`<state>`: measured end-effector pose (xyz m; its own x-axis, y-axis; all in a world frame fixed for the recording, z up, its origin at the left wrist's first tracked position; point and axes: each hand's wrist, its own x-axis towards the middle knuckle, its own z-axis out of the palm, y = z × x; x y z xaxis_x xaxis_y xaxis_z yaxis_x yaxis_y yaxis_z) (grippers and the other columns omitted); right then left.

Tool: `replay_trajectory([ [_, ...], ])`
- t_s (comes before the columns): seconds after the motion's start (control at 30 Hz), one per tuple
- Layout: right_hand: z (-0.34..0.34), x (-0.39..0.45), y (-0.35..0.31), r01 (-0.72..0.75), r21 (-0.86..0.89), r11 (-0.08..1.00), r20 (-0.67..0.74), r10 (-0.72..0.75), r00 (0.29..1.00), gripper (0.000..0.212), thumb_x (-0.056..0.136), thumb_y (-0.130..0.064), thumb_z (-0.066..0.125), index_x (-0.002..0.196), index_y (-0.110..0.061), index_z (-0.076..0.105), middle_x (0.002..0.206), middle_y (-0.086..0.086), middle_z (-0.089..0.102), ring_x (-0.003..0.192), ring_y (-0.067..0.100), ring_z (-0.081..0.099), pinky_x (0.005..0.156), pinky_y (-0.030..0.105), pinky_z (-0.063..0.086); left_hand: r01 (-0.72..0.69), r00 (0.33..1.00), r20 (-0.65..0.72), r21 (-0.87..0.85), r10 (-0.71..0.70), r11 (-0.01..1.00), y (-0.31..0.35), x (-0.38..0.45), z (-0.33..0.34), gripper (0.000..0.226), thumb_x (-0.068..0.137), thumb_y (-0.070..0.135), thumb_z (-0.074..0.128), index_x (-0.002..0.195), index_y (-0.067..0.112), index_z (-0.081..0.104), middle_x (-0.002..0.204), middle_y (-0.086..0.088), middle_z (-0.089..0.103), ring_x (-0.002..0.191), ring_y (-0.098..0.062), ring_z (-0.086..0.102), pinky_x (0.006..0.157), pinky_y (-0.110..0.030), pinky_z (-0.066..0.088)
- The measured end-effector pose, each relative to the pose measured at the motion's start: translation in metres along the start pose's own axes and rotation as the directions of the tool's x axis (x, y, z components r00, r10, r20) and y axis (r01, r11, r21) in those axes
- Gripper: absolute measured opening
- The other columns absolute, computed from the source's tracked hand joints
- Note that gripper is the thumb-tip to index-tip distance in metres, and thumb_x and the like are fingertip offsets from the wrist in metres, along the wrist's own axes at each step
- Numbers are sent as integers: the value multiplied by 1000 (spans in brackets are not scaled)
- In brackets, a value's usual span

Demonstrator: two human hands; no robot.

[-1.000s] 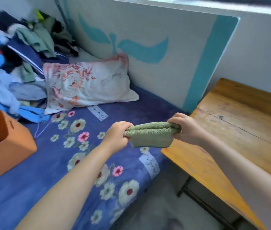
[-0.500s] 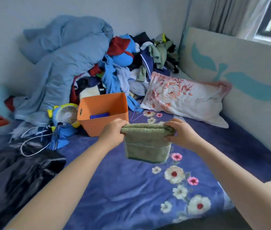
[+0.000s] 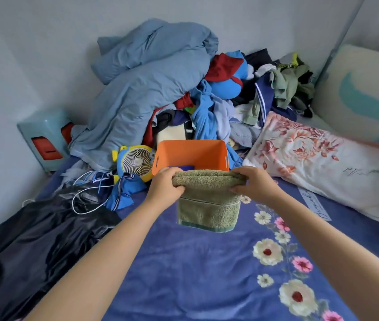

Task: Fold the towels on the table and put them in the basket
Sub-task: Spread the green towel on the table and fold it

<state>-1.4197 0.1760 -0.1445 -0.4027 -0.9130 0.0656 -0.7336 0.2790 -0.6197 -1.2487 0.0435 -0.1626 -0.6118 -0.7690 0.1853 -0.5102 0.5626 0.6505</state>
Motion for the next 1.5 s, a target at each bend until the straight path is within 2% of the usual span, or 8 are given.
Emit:
replay_trajectory([
  [0.13,-2,66,21,-3,24,1000,-4,3,1000,39,78,-6,68,116,-7,60,95,-1,52,91,15,48,62,14,30,-2,998,60,17,1,1000,-9,69,9,38,81,10,66,119,8,59,121,-10,54,114,-21,49,82,-16,30],
  [0.43,26,218,63,45,36,998,-122,-41,992,37,71,14,59,105,1,64,102,20,63,85,22,50,69,-3,33,54,997,43,80,-57,995,-59,201,35,38,82,-5,59,120,1,57,126,-14,53,119,-25,49,94,-17,31],
  [0.67,62,325,80,54,67,996,-171,-42,984,38,70,17,57,105,6,62,104,21,64,97,30,58,72,7,29,66,997,-40,48,-64,997,-113,302,56,38,79,-8,59,116,0,59,119,-16,55,113,-27,52,90,-16,34],
  [0.83,108,376,119,-44,32,999,-55,45,997,40,69,16,58,107,5,61,103,21,64,98,32,58,68,6,33,143,980,136,28,-146,989,-172,348,98,33,84,0,60,117,4,59,114,-14,60,109,-28,54,84,-24,37],
  [1.0,151,407,171,-233,-111,966,301,256,918,29,79,8,49,107,1,55,98,18,59,83,25,50,55,23,29,333,832,442,86,-336,939,-217,369,159,32,91,16,56,123,11,54,97,-6,59,78,-15,50,57,-19,34],
  [1.2,199,432,231,-510,-335,792,342,606,718,17,84,1,38,72,-7,46,68,6,46,70,27,46,47,26,34,502,638,630,96,-443,859,-249,381,253,44,95,24,49,133,4,41,132,-14,49,118,-28,49,94,-33,40],
  [1.33,226,446,268,-555,-436,708,280,693,664,28,84,-2,42,106,2,58,115,24,59,103,36,55,72,29,44,549,599,645,103,-475,830,-261,393,307,40,96,25,47,128,2,40,127,-16,51,98,-26,51,75,-32,38],
  [1.5,251,471,300,-640,-386,664,94,719,689,33,84,-1,44,114,6,55,126,27,53,118,37,49,93,34,43,563,695,503,63,-513,824,-275,418,350,38,95,23,50,124,1,40,124,-17,54,114,-34,53,85,-37,43],
])
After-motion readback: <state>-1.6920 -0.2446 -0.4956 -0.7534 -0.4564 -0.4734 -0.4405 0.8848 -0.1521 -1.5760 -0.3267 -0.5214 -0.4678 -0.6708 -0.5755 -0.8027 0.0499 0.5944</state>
